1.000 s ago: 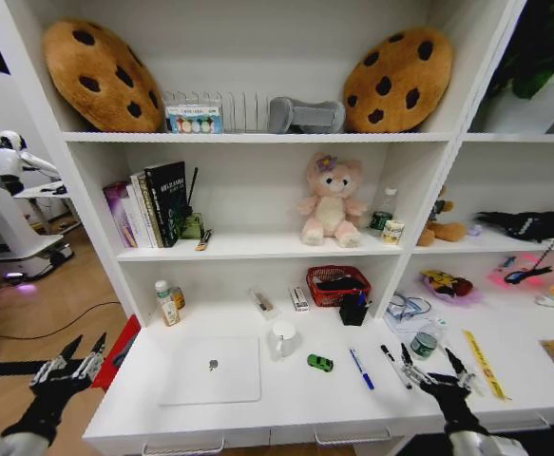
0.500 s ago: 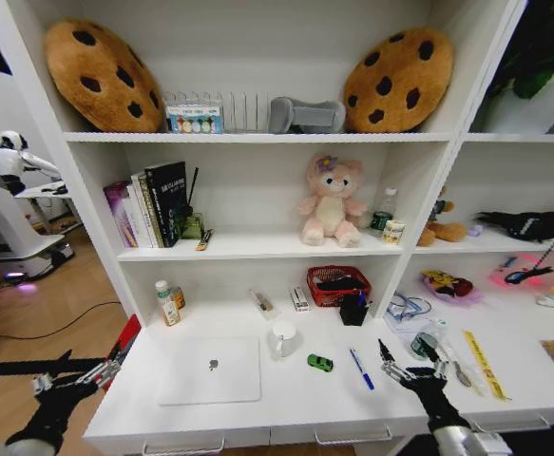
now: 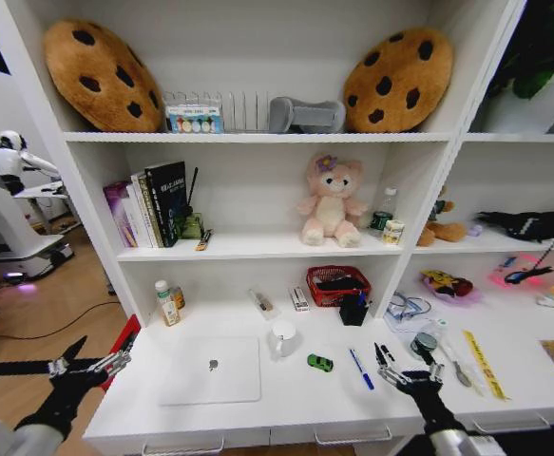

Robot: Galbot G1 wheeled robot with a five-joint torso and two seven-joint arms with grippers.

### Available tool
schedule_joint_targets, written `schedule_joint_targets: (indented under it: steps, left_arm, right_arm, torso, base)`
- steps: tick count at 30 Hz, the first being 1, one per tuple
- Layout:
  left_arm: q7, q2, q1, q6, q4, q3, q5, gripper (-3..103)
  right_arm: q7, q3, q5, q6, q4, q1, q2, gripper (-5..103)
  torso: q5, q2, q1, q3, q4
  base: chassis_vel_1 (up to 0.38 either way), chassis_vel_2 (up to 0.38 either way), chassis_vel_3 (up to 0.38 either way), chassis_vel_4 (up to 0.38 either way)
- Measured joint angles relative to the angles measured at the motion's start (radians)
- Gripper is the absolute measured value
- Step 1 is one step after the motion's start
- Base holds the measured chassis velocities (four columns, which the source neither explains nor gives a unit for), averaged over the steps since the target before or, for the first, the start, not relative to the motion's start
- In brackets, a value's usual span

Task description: Organize the objects on the table.

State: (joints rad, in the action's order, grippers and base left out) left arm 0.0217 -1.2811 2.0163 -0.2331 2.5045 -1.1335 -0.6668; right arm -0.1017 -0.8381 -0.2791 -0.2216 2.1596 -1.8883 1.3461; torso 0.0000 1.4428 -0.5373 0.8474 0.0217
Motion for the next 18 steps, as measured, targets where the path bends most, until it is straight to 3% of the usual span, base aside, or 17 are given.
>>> schedule_joint_targets:
  steps: [14,18]
  left_arm:
    - [0.004,-0.001,0.000,0.000,-0.003,0.000,0.015,100]
    - [0.004,-0.002,0.001,0.000,-0.003,0.000,0.015,100]
  right_arm:
    - [0.005,0.004,-0.035,-0.001,-0.017,0.017,0.009,100]
    - [-0.036,-0.002,-0.003,-0.018,-0.077,0.003,-0.005,100]
  torso:
    - [0.0000,0.000,0.000,0.000,0.0000]
    - [0.0000,0.000,0.000,0.000,0.0001]
  base:
    - [0.000,0.000,0.000,0.000]
    - [0.000,0.000,0.000,0.000]
